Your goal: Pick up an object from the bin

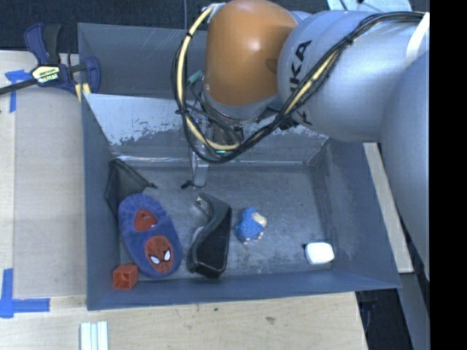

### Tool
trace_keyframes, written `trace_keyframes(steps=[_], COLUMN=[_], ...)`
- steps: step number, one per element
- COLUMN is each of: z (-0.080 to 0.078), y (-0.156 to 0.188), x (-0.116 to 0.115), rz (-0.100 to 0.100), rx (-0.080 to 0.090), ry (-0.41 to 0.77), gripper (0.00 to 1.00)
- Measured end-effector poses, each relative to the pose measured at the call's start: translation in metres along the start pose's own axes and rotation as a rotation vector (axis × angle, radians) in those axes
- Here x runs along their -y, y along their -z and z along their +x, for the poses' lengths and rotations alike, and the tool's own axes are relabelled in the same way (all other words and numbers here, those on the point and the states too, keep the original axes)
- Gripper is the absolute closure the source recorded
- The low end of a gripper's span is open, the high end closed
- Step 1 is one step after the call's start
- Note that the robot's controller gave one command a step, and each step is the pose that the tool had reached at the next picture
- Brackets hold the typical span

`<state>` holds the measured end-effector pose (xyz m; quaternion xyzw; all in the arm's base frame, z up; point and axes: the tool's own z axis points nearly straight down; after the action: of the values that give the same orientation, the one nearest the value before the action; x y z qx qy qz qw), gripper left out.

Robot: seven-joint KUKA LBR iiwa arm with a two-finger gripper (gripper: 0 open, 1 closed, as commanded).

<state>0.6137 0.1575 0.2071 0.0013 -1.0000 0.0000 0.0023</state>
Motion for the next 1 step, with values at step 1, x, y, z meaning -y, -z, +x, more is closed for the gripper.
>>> trace_keyframes(steps=[1], z=[0.0058], y=[-0.1083], x=[-0.0303], rz=[0.0], rx=[-0.001], ry=[0.008], gripper=[0.0])
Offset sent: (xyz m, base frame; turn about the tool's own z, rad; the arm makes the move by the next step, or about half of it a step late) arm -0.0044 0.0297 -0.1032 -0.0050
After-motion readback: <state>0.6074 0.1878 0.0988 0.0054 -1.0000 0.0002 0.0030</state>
